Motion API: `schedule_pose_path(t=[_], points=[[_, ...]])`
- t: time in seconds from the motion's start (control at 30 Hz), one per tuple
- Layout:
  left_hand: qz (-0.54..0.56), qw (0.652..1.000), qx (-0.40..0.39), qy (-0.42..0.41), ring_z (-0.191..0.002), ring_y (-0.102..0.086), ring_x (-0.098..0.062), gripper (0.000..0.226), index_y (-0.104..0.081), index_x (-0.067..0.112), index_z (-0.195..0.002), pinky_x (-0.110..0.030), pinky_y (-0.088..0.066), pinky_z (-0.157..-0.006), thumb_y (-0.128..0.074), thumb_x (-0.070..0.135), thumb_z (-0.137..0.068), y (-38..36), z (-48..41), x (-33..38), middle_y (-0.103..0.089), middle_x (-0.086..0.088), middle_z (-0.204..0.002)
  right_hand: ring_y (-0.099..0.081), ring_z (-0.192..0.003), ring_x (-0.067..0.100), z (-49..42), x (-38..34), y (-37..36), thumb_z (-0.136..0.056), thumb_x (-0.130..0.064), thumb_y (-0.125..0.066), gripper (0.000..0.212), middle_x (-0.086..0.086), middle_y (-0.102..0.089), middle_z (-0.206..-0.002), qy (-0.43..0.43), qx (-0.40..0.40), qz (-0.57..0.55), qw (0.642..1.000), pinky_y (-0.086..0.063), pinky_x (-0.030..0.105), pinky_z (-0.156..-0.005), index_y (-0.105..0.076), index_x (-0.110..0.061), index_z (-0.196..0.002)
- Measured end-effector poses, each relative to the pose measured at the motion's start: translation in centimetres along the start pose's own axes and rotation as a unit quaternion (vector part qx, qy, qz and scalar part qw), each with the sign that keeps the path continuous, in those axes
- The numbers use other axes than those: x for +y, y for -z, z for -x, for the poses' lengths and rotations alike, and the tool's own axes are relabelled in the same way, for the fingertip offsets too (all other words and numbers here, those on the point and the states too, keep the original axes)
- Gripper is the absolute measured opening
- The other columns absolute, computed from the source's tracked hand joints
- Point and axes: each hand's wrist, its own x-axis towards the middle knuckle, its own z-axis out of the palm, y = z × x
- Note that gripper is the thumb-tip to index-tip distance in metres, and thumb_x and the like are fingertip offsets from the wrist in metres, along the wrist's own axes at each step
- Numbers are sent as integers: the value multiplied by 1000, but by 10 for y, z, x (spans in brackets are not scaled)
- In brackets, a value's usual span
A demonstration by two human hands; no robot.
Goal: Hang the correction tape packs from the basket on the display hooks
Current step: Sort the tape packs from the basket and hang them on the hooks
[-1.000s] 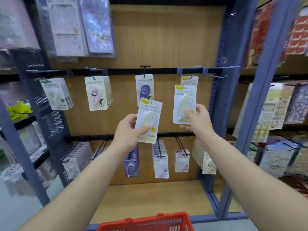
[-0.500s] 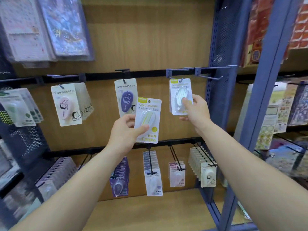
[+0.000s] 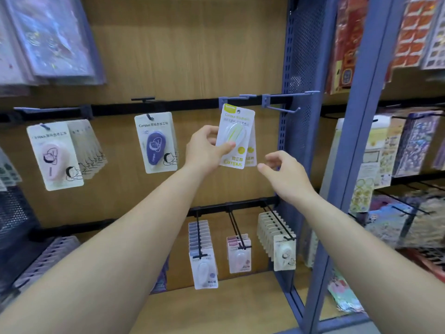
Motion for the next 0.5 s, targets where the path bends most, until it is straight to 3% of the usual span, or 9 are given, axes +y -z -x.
schedule_pose_path(t=[0.1,0.23,0.5], points=[[-12,1000,4,-5,-99,-72,-13,34,-63,26,-117,-42,-64,-78,-81,25,-88,-4,-2,-1,-74,4,-108,-57,-105,9,4,9,1,-98,-35,-64,36,-9,-62,-112,1,-15,8,1000,-38,22,-84,-59,-19,-129],[7,1000,13,-5,-101,-72,-13,38,-64,25,-121,-43,-63,-82,-81,27,-87,-7,3,-5,-75,6,-110,-54,-98,3,8,16,0,-98,-36,-64,36,-11,-62,-109,3,-39,19,999,-33,8,-73,-59,-20,-130],[31,999,33,-10,-97,-74,-15,35,-68,25,-118,-40,-65,-75,-82,27,-86,-12,3,-7,-76,5,-108,-56,-101,5,13,19,-2,-97,-36,-64,35,-10,-63,-110,5,-63,22,998,-35,8,-75,-59,-21,-129]])
